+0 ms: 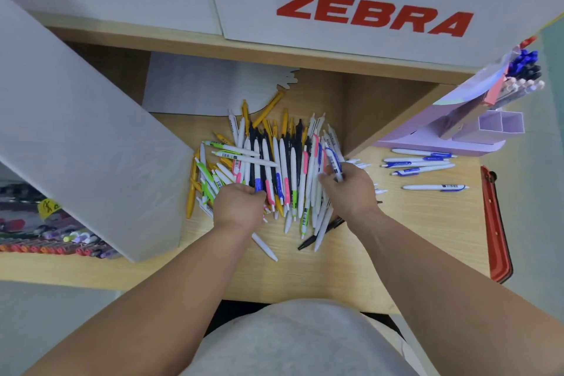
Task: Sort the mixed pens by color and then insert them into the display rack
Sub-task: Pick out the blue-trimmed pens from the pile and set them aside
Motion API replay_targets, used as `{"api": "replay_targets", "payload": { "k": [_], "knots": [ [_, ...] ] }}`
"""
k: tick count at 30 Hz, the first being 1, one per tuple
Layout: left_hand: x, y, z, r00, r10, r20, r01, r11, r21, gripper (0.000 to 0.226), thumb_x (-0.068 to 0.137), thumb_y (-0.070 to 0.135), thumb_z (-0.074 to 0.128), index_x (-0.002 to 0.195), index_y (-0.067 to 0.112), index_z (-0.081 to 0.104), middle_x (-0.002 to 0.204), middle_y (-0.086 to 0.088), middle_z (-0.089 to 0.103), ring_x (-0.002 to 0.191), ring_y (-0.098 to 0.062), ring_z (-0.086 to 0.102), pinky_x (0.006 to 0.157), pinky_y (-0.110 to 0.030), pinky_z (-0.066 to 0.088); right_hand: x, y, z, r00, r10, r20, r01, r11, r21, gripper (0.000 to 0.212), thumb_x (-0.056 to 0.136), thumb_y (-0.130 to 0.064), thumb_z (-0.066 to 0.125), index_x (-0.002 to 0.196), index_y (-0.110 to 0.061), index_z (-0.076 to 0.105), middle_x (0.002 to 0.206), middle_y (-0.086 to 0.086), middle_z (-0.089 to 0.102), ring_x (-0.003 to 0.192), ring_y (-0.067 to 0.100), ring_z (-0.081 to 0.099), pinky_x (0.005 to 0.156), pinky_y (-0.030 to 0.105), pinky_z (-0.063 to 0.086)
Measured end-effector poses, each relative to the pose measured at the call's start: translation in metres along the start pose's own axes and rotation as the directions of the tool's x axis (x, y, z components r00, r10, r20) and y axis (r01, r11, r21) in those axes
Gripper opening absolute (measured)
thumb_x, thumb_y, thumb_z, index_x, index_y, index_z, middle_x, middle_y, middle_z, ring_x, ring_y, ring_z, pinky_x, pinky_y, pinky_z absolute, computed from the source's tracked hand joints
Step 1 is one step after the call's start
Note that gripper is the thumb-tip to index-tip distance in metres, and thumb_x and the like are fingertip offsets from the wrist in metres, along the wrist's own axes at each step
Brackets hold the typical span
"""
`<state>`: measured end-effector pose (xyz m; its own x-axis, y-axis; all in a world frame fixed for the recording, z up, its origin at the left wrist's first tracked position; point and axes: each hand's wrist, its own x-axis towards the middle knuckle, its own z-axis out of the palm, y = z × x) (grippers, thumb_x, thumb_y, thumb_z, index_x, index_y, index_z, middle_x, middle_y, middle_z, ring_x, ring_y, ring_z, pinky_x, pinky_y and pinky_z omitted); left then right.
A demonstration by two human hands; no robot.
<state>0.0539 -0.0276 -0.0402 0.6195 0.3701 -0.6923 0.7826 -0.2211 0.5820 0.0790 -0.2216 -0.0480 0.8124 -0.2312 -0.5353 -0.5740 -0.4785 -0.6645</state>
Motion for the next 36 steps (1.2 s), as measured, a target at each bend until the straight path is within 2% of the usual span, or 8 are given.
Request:
{"api": "replay_targets", "payload": {
  "k": [4,7,12,19,23,27,30,36],
  "knots": [
    [-0.008,-0.008,-0.013,0.993,0.032,0.112,-0.036,0.999,0.033,0.02,0.092,0.02,0.063,0.074,0.011,0.063,0.062,0.001,0.057,0.061,-0.017,0.053,0.049,-0.022,0.043,0.004,-0.001,0.006,0.998,-0.047,-0.038,0.046,0.999,-0.025,0.014,0.088,-0.025,0.07,0.091,-0.015,0.061,0.072,-0.002,0.06,0.063,0.018,0.056,0.058,0.028,0.045],
    [-0.013,-0.019,-0.027,0.981,0.022,0.191,-0.031,0.999,0.041,0.028,0.094,0.019,0.059,0.067,0.013,0.053,0.061,-0.004,0.045,0.056,-0.019,0.042,0.05,-0.025,0.035,0.005,0.0,0.011,0.999,-0.046,-0.02,0.044,0.997,-0.07,0.009,0.086,-0.021,0.071,0.092,-0.018,0.064,0.067,0.0,0.06,0.059,0.02,0.057,0.056,0.028,0.045],
    [-0.028,-0.025,-0.042,0.977,-0.024,0.211,0.036,0.998,-0.053,0.021,0.095,0.015,0.05,0.086,-0.001,0.06,0.07,-0.007,0.058,0.053,-0.019,0.046,0.054,-0.029,0.036,0.004,0.002,0.016,0.999,0.008,-0.043,-0.012,0.996,-0.086,0.017,0.08,-0.027,0.073,0.076,-0.017,0.061,0.064,0.007,0.062,0.055,0.024,0.055,0.053,0.031,0.047],
    [-0.045,-0.025,-0.054,0.941,-0.032,0.337,0.108,0.972,-0.209,0.025,0.099,0.009,0.041,0.103,-0.002,0.063,0.055,-0.005,0.036,0.045,-0.019,0.03,0.047,-0.028,0.024,0.009,0.0,0.012,0.998,0.064,-0.004,-0.064,0.997,-0.039,0.025,0.079,-0.029,0.079,0.071,-0.016,0.06,0.06,0.001,0.057,0.051,0.02,0.052,0.054,0.029,0.044],
    [-0.053,-0.021,-0.061,0.916,-0.057,0.396,0.159,0.96,-0.231,0.022,0.094,0.008,0.037,0.092,0.005,0.059,0.056,-0.012,0.04,0.044,-0.023,0.038,0.047,-0.028,0.028,0.009,0.001,0.014,0.998,0.066,-0.005,-0.066,0.998,-0.024,0.023,0.08,-0.027,0.077,0.071,-0.017,0.058,0.058,-0.002,0.055,0.05,0.019,0.05,0.053,0.029,0.044],
    [-0.056,-0.013,-0.058,0.932,-0.057,0.358,0.142,0.966,-0.217,0.015,0.093,0.013,0.037,0.082,0.01,0.045,0.058,-0.008,0.038,0.045,-0.022,0.036,0.05,-0.03,0.027,0.009,0.004,0.016,0.997,0.077,0.008,-0.077,0.997,0.006,0.022,0.081,-0.027,0.077,0.073,-0.014,0.06,0.059,0.002,0.057,0.052,0.021,0.051,0.054,0.032,0.045],
    [-0.049,-0.001,-0.042,0.955,-0.041,0.294,0.094,0.981,-0.168,0.028,0.1,0.029,0.045,0.079,0.011,0.041,0.055,-0.004,0.037,0.043,-0.02,0.035,0.048,-0.029,0.03,0.009,0.003,0.017,0.994,0.104,0.026,-0.105,0.994,0.019,0.026,0.079,-0.028,0.077,0.078,-0.006,0.064,0.064,0.01,0.062,0.054,0.023,0.052,0.055,0.033,0.046],
    [-0.021,0.015,-0.001,0.985,0.056,0.162,-0.04,0.994,-0.097,0.023,0.102,0.023,0.05,0.093,0.008,0.064,0.069,-0.005,0.053,0.059,-0.019,0.048,0.055,-0.027,0.041,0.006,0.004,0.018,0.992,0.127,0.015,-0.128,0.991,0.038,0.021,0.079,-0.019,0.063,0.073,0.001,0.059,0.064,0.02,0.059,0.052,0.024,0.047,0.052,0.03,0.04]
  ]
}}
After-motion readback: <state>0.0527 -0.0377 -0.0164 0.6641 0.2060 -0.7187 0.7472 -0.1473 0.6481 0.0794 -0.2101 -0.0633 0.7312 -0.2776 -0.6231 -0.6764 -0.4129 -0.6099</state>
